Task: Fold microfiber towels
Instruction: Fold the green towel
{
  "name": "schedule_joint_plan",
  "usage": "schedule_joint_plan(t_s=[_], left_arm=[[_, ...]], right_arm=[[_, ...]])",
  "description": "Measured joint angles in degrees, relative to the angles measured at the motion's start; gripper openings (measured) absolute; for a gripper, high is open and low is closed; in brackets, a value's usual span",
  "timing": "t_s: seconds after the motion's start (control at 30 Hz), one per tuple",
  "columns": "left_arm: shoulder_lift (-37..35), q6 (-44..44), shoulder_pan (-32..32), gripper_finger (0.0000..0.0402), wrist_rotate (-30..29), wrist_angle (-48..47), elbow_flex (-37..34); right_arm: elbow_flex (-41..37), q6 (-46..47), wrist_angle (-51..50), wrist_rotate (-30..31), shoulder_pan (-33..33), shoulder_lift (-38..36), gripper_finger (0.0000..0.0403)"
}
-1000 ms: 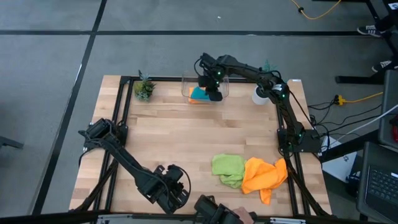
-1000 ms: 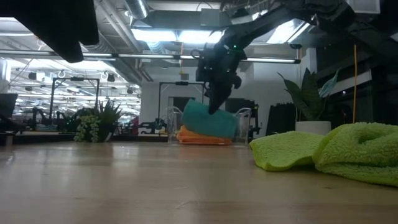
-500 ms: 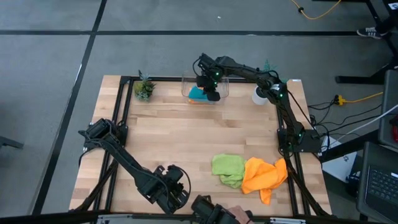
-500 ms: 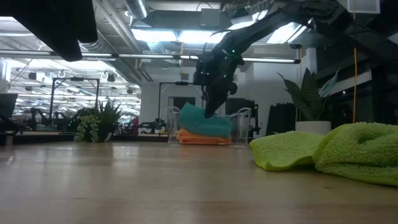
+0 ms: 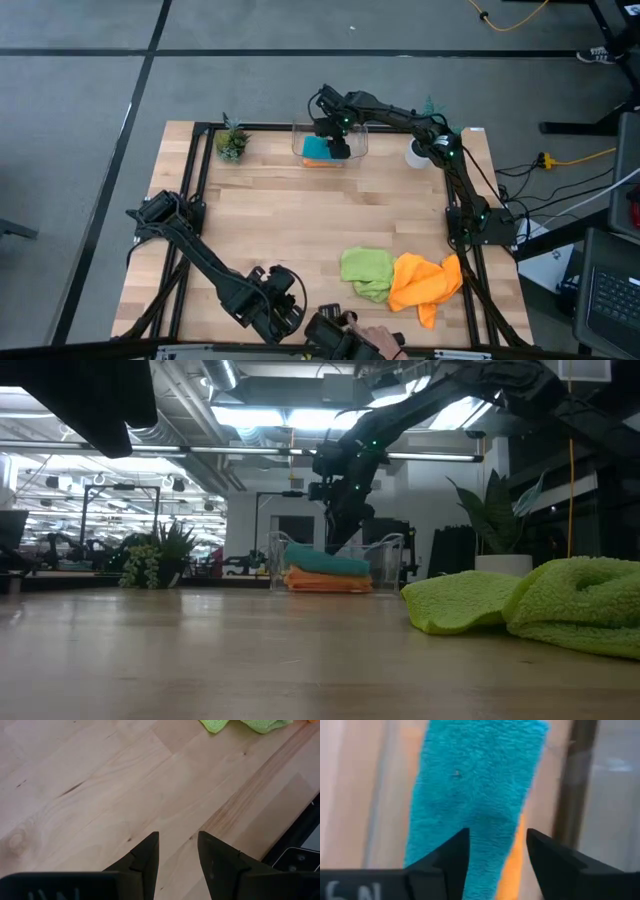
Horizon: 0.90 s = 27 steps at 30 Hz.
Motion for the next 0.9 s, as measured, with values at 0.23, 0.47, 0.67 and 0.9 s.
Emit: schedule_joint_plan(t_s=[0.23, 0.47, 0.67, 0.9], left_arm=[[0.00, -0.02, 0.00, 0.0128, -0.60, -0.08, 0.00], [0.00, -0.04, 0.02, 0.0128, -0.97, -0.28, 0.00], [0.00, -0.04, 0.02, 0.0128, -1.16, -0.51, 0.00], [0.00, -0.13, 0.02, 0.0128, -1.22, -0.50, 0.00]], right_arm=[[4.37, 7.31, 1.23, 0.16, 0.00, -0.26, 0.0224], [4.34, 11.89, 3.72, -9.83, 0.62, -0.24, 0.0226], [-0.54, 10.30, 8.79, -9.46, 3.03, 0.11, 0.0226], [-6.46, 10.36, 14.47, -7.77, 3.43, 0.13, 0.0226]])
